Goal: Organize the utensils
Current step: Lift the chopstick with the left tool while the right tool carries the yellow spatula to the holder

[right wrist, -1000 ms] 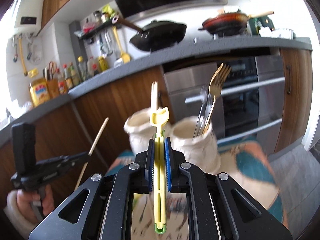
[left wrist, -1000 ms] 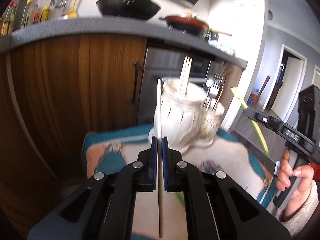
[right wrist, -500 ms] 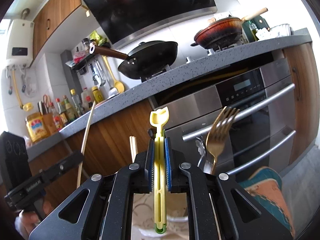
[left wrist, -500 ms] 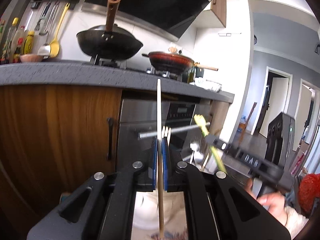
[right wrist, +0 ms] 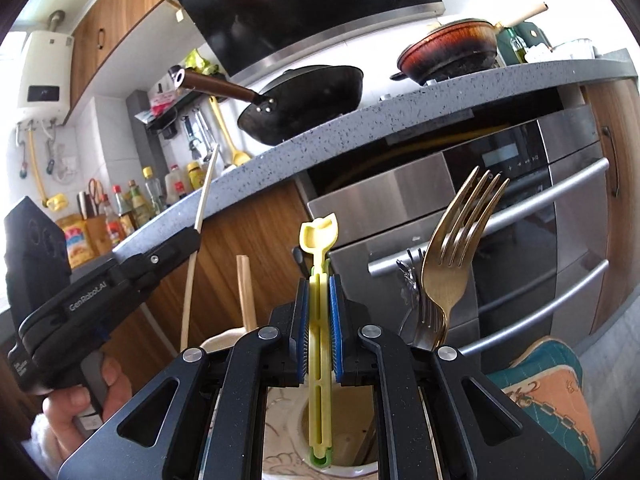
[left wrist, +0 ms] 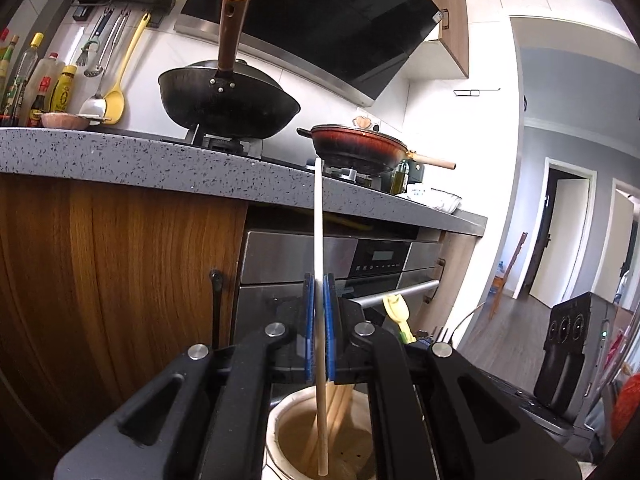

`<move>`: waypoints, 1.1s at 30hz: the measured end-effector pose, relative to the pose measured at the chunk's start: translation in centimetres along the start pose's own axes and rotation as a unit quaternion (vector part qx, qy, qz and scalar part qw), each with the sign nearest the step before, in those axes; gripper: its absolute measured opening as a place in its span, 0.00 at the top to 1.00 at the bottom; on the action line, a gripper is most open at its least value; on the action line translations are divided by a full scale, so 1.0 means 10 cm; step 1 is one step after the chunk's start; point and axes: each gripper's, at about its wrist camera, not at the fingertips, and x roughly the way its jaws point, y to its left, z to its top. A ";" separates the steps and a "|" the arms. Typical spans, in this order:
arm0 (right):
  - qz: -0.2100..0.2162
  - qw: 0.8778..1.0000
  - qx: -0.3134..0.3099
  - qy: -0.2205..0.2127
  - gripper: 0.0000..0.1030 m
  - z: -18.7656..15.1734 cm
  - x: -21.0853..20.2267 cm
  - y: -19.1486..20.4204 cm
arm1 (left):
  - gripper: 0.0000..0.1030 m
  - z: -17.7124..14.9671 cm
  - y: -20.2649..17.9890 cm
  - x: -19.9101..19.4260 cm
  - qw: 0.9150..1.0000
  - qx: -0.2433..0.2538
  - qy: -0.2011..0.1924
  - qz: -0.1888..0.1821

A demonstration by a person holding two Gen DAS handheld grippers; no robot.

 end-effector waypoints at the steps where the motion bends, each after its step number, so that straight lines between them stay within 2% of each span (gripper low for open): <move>1: -0.003 1.000 -0.004 -0.001 0.89 -0.01 0.01 0.01 | 0.96 -0.02 0.00 -0.01 1.000 0.003 0.000 -0.002; 6: -0.025 0.999 -0.024 0.010 0.89 -0.10 0.08 0.03 | 0.96 -0.12 0.00 -0.07 1.000 0.015 0.009 -0.005; 13: -0.037 0.999 -0.029 0.006 0.89 -0.15 -0.01 0.02 | 0.96 -0.22 0.12 -0.21 0.999 0.003 0.033 -0.014; 21: -0.036 0.999 -0.017 -0.001 0.89 -0.11 0.06 -0.01 | 0.96 -0.33 0.09 -0.25 0.998 0.015 0.059 -0.016; 28: -0.045 0.999 -0.029 0.003 0.89 -0.15 0.11 -0.01 | 0.96 -0.35 0.11 -0.26 0.998 0.010 0.059 -0.017; 33: -0.054 0.997 -0.062 0.003 0.89 -0.20 0.10 0.08 | 0.96 -0.36 0.13 -0.26 0.998 0.008 0.061 -0.021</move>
